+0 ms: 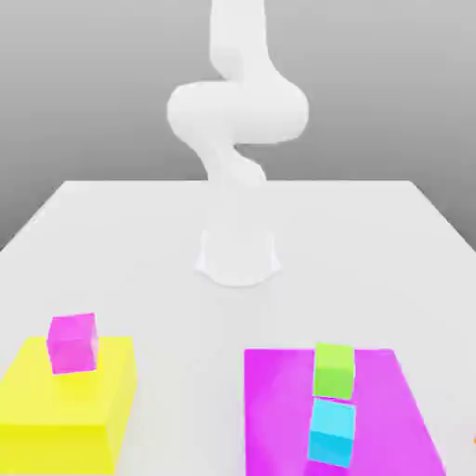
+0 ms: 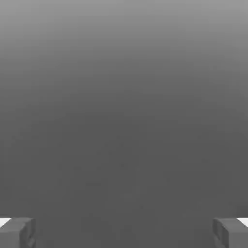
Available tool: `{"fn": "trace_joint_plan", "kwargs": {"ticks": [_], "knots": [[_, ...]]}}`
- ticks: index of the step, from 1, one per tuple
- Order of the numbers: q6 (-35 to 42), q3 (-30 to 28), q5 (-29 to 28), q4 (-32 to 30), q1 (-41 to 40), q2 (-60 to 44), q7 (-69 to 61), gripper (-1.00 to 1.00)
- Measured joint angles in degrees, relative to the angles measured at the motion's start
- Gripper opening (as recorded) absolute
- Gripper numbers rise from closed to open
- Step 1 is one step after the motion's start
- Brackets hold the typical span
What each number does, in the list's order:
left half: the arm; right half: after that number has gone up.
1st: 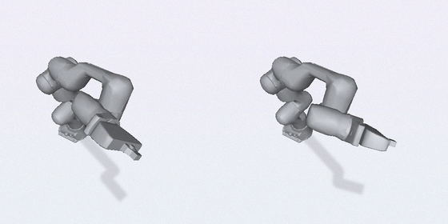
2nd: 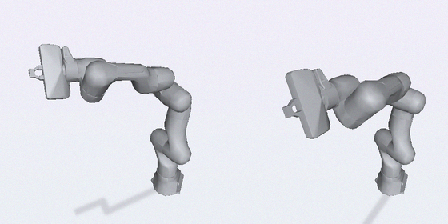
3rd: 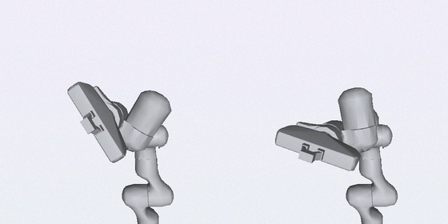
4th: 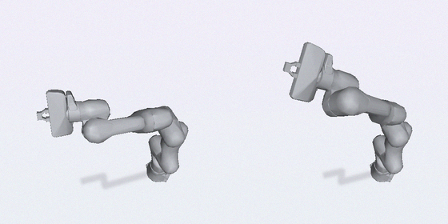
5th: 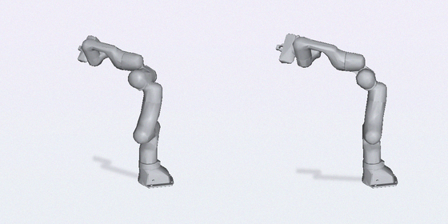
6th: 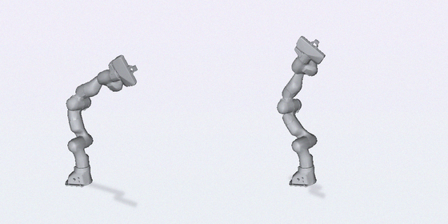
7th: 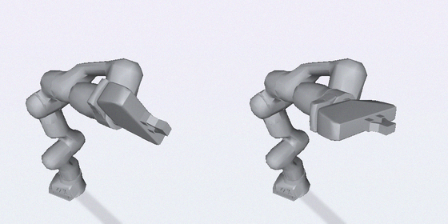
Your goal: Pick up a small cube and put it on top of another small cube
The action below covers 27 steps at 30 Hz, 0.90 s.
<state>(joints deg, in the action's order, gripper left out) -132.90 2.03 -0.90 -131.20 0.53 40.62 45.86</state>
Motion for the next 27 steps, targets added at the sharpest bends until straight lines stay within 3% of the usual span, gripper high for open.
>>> {"fn": "trace_joint_plan", "kwargs": {"ticks": [16, 27], "knots": [[-7.2, 12.8, -8.6, 3.7, 4.6, -33.5, 2.3, 0.0], [-12.1, 16.5, -14.6, 6.3, 12.8, -56.4, 3.9, 0.0]]}}
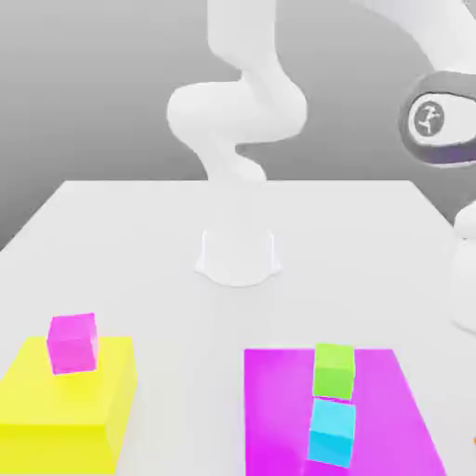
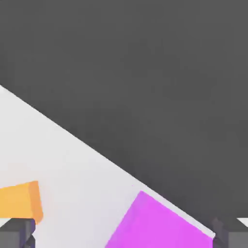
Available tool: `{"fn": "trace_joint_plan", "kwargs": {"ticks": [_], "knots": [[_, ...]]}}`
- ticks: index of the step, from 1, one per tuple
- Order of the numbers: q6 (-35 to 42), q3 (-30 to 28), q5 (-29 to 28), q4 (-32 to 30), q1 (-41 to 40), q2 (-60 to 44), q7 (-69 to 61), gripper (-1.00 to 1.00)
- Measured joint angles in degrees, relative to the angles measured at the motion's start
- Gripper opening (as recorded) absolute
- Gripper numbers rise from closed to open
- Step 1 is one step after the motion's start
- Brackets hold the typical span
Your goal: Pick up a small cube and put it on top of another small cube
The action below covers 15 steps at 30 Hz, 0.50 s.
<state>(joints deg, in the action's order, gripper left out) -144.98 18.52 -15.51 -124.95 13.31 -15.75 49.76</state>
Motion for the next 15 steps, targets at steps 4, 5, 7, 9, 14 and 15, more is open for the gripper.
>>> {"fn": "trace_joint_plan", "kwargs": {"ticks": [4, 5, 7, 9, 14, 15], "knots": [[-2.0, 1.4, -1.0, 0.9, 2.9, -8.0, -0.2, 0.0], [-2.8, 1.3, -1.5, 1.2, 3.6, -10.1, 0.0, 0.0], [-5.4, -0.2, -3.2, 2.1, 5.2, -14.2, 1.1, 0.0], [-8.2, -2.0, -5.0, 3.1, 6.8, -18.1, 2.3, -1.0], [-8.2, -2.0, -4.9, 3.1, 6.8, -18.1, 2.3, -1.0], [-8.9, -2.5, -5.3, 3.3, 7.2, -19.0, 2.5, -1.0]]}}
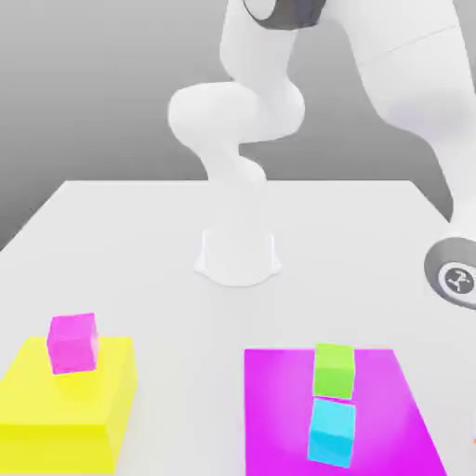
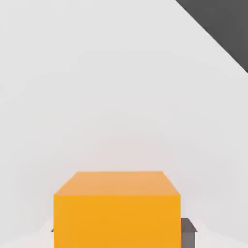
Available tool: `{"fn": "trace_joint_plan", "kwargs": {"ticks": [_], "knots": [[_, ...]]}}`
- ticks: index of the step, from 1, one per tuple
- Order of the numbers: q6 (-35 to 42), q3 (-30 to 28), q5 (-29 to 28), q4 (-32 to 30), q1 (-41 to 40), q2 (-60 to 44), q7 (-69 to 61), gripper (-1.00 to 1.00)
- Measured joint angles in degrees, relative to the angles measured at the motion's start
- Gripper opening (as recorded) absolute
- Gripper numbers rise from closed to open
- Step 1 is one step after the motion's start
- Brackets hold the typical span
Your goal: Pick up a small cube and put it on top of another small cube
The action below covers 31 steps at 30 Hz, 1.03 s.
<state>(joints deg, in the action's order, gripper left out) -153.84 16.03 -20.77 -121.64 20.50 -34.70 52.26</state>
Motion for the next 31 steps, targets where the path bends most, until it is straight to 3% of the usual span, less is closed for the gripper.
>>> {"fn": "trace_joint_plan", "kwargs": {"ticks": [5, 17, 23, 27, 28, 31], "knots": [[5.5, 3.1, 4.0, -2.1, -2.8, 7.6, -2.7, -1.0], [12.0, -11.4, 11.0, -14.4, -19.8, 27.6, 0.7, -1.0], [16.3, -21.0, 16.6, -21.9, -37.6, 40.4, 2.5, -1.0], [10.9, -24.9, 19.8, -25.7, -41.2, 39.1, 2.5, -1.0], [9.3, -25.0, 20.1, -26.2, -41.3, 38.0, 2.4, 1.0], [9.3, -25.0, 20.1, -26.2, -41.3, 38.0, 2.4, 1.0]]}}
